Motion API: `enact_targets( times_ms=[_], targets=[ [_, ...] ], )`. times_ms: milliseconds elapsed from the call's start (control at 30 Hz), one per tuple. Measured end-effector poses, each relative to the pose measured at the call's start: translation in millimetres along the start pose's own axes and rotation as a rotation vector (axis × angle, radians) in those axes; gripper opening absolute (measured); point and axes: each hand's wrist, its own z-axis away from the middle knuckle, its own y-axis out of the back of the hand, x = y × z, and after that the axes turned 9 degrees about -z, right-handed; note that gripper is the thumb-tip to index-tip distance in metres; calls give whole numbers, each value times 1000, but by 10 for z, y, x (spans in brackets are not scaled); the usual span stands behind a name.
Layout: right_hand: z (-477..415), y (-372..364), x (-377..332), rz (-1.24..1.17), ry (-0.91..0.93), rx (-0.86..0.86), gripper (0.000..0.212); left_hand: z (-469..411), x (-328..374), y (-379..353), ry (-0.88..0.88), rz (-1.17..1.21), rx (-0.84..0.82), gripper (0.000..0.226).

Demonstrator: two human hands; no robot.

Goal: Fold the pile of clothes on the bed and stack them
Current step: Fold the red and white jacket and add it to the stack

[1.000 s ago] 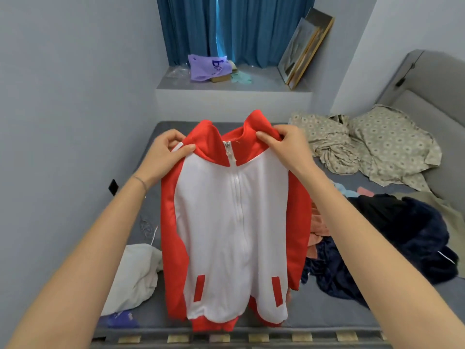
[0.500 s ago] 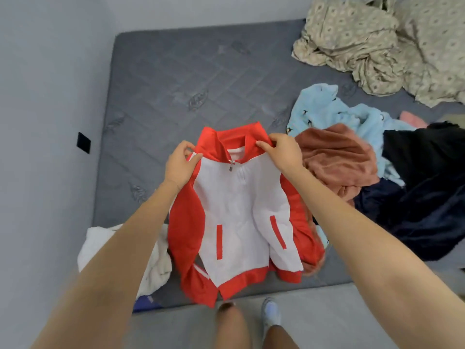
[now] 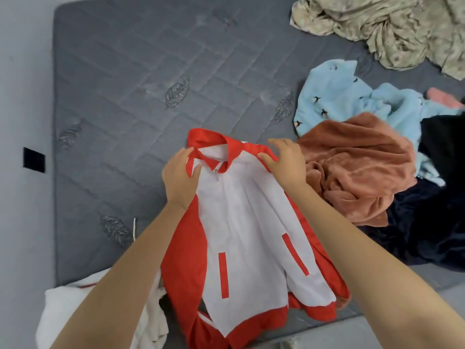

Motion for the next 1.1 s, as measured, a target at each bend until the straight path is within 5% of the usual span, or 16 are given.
enact_targets(
  times_ms=[200, 400, 800, 1100],
  targets=[
    [175, 87, 639, 8, -80, -25, 34, 127, 240, -544, -92, -84, -114, 55],
    [101, -46, 1280, -3, -138, -113, 46, 295, 276, -1226, -67, -122, -211, 50],
    [296, -385, 1731, -103, -233, -256, 35, 348, 457, -2130, -45, -71, -265, 44],
    [249, -447, 1893, -211, -252, -111, 16, 234, 666, -2404, -144, -116, -335, 35]
  ],
)
